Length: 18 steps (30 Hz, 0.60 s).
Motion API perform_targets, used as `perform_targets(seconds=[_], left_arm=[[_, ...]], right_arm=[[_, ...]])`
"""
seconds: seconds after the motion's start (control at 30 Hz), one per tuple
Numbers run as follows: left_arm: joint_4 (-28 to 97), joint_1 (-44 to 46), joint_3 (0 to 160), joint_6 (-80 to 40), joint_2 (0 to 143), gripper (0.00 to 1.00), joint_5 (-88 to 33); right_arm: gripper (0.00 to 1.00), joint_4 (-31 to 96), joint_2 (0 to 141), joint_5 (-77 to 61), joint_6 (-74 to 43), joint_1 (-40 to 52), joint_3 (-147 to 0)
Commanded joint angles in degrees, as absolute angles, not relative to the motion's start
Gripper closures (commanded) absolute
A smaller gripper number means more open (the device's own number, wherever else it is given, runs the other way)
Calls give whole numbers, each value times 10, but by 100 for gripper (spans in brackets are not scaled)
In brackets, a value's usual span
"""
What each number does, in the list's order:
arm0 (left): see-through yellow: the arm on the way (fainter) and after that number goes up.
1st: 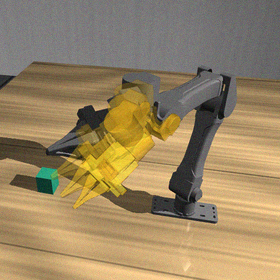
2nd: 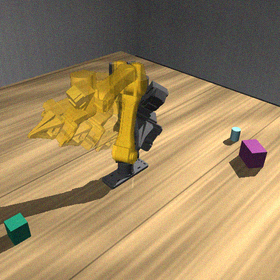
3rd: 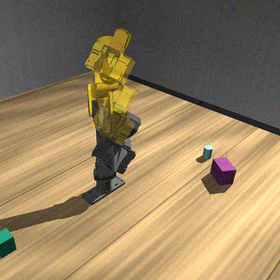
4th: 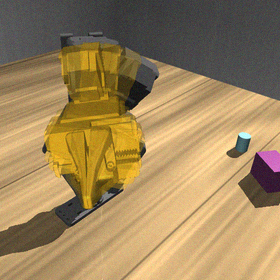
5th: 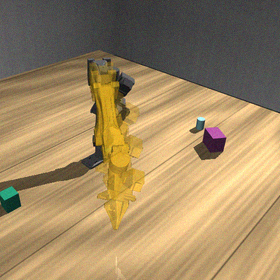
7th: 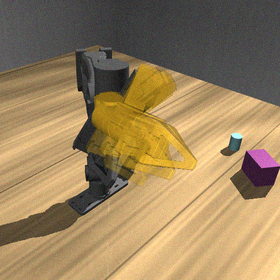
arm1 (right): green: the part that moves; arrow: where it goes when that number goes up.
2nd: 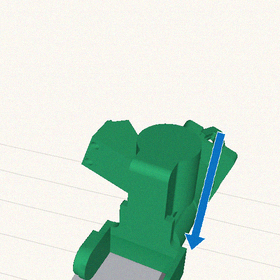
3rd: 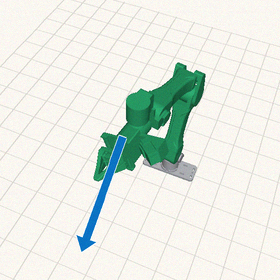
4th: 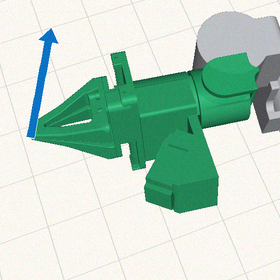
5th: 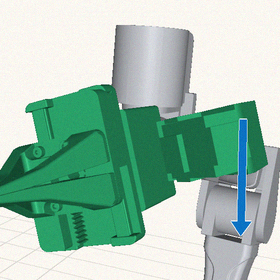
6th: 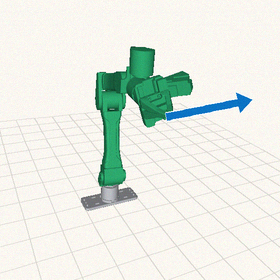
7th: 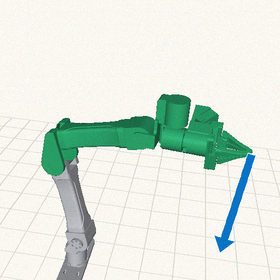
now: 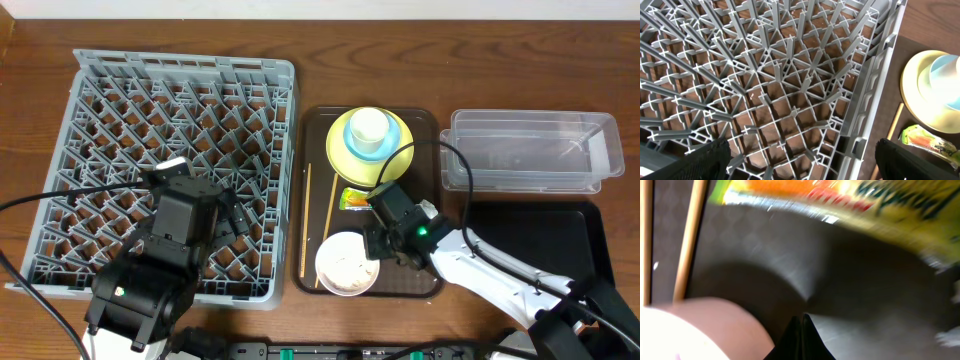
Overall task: Sort waste into correct bins and load items into the dishwasher
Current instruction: 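Reach the right gripper to the tray and grasp the snack wrapper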
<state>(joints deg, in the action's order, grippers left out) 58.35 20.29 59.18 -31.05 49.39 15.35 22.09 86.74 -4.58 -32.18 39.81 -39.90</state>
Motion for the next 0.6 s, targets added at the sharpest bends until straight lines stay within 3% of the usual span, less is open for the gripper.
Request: perform_targets(seconds=[0.0,0.13,0.17,0.23,0.37,0.47,0.57], left_arm=[[585,200,601,-303,494,6,157],[585,200,601,-303,494,6,157],[585,200,601,-303,494,6,157],[585,200,601,-303,494,6,157],[585,200,601,-303,494,6,157],[585,200,601,-303,494,6,157],[585,200,601,-303,494,6,157]], right_arm=[[96,230,867,-51,-291,399,-407],[90,268,857,-45,-236,383,-447],[82,277,854,-43,-218,378,-460],[55,289,851,-43,-172,370,-483],[27,296,851,-43,-70,362,-509],[25,296,851,-34,-20,363,-509],[36,303,851,6,15,363,-509]])
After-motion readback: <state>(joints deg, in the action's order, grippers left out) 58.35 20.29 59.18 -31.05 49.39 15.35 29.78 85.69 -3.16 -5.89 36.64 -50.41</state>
